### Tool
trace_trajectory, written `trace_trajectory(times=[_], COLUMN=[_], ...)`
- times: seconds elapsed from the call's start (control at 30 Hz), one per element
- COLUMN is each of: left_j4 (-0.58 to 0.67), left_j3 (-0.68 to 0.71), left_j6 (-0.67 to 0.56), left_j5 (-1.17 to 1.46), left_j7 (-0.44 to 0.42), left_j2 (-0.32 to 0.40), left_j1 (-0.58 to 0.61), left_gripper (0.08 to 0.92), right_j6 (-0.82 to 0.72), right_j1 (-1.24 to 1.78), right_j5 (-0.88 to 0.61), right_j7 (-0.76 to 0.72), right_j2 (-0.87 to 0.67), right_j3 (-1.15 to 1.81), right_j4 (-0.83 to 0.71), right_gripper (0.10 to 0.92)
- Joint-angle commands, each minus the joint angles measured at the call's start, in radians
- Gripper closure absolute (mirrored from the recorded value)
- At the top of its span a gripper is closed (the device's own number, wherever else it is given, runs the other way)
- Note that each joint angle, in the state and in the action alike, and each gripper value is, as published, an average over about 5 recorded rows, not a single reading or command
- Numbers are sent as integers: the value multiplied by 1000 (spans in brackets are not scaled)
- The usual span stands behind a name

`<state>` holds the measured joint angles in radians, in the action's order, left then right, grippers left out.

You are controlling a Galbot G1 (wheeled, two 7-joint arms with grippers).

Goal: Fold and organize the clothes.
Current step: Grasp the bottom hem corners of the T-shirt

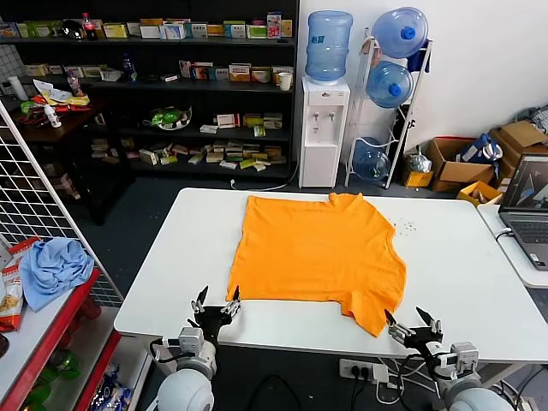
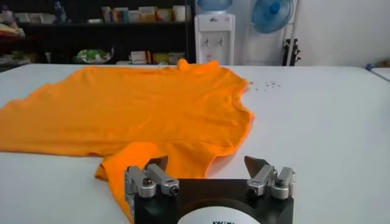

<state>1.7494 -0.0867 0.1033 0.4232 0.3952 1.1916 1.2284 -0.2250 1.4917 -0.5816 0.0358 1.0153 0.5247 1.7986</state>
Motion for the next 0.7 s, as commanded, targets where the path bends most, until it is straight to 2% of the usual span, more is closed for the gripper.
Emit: trace_trajectory(times=[0.03, 0.33, 0.57, 0.7], left_j4=[-2, -31, -100, -136], left_j3=[11, 21, 12, 5], left_j6=[143, 184, 186, 186], left_j5=[-27, -11, -15, -16], left_j7=[-31, -40, -48, -53], left_j2=[15, 28, 36, 45], left_j1=[-22, -40, -74, -90], left_gripper=[177, 177, 177, 193], right_j6=[-3, -14, -25, -29], right_j1=[-16, -85, -120, -131], right_j5=[-4, -6, -9, -12], right_j7=[2, 10, 13, 15], right_j2=[2, 26, 32, 35], right_j3=[-7, -51, -77, -88], right_j4=[-19, -70, -85, -88], right_gripper=[203, 203, 203, 261])
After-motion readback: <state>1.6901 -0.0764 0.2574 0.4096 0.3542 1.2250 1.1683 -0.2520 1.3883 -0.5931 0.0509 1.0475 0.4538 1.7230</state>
